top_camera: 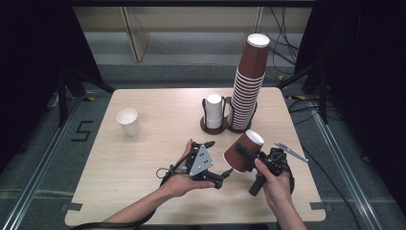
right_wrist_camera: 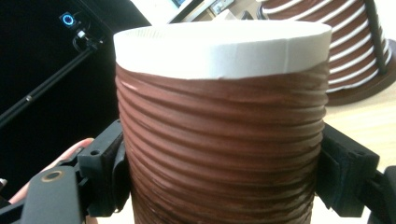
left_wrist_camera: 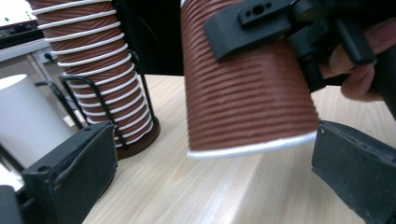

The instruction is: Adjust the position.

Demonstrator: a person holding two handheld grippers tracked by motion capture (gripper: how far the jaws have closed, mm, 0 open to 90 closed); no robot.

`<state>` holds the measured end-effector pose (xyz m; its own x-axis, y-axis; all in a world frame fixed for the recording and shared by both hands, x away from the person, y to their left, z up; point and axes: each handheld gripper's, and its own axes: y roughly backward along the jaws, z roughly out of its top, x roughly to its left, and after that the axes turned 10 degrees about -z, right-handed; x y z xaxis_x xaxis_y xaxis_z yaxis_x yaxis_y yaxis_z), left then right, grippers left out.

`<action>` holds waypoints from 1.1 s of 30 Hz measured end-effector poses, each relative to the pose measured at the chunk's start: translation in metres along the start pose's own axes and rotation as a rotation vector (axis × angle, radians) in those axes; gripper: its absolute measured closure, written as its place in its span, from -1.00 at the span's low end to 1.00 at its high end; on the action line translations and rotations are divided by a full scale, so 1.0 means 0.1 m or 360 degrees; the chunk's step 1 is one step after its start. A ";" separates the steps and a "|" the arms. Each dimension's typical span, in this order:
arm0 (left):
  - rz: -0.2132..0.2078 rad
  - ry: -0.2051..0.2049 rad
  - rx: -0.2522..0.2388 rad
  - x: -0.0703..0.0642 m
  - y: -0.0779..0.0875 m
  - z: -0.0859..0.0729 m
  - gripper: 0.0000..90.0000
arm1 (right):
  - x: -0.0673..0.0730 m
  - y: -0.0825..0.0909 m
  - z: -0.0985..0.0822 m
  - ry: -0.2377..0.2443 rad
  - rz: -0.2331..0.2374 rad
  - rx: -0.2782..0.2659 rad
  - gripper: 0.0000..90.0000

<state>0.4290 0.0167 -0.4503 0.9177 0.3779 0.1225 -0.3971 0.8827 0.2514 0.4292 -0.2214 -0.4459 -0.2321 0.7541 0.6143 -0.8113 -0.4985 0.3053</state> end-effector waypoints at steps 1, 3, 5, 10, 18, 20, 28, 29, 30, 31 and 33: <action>-0.0017 0.0001 0.0012 -0.01 -0.04 -0.01 -1.00 | 0.00 -0.02 -0.02 -0.0035 0.0012 0.0008 -0.58; -0.0038 0.0004 0.0021 -0.02 -0.08 -0.01 -1.00 | 0.00 -0.05 -0.02 -0.0050 0.0013 0.0022 -0.58; -0.0046 0.0001 0.0027 -0.03 -0.10 -0.01 -1.00 | 0.02 -0.06 -0.02 -0.0080 0.0012 0.0036 -0.57; -0.0072 0.0021 0.0028 -0.06 -0.20 0.02 -1.00 | 0.00 -0.08 0.00 -0.0059 -0.0001 0.0004 -0.57; -0.0071 0.0059 0.0037 -0.08 -0.32 -0.01 -1.00 | 0.03 -0.08 -0.02 -0.0100 0.0024 0.0007 -0.57; -0.0072 0.0063 0.0040 -0.07 -0.33 -0.01 -1.00 | 0.04 -0.08 -0.03 -0.0151 0.0036 0.0022 -0.57; -0.0073 0.0092 0.0034 -0.05 -0.35 -0.03 -1.00 | 0.09 -0.08 -0.06 -0.0189 0.0054 0.0024 -0.57; -0.0068 0.0088 0.0034 -0.05 -0.35 -0.03 -0.99 | 0.09 -0.08 -0.06 -0.0181 0.0061 0.0022 -0.57; -0.0068 0.0088 0.0034 -0.05 -0.35 -0.03 -0.97 | 0.09 -0.08 -0.06 -0.0181 0.0061 0.0022 -0.57; -0.0065 0.0087 0.0037 -0.04 -0.34 -0.03 -0.95 | 0.09 -0.08 -0.06 -0.0179 0.0059 0.0020 -0.58; -0.0066 0.0092 0.0037 -0.05 -0.33 -0.03 -0.92 | 0.10 -0.08 -0.06 -0.0192 0.0044 0.0026 -0.59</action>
<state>0.4379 -0.0136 -0.4620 0.9322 0.3575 0.0559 -0.3585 0.8914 0.2774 0.4307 -0.2077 -0.4467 -0.1874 0.6835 0.7055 -0.7964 -0.5261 0.2982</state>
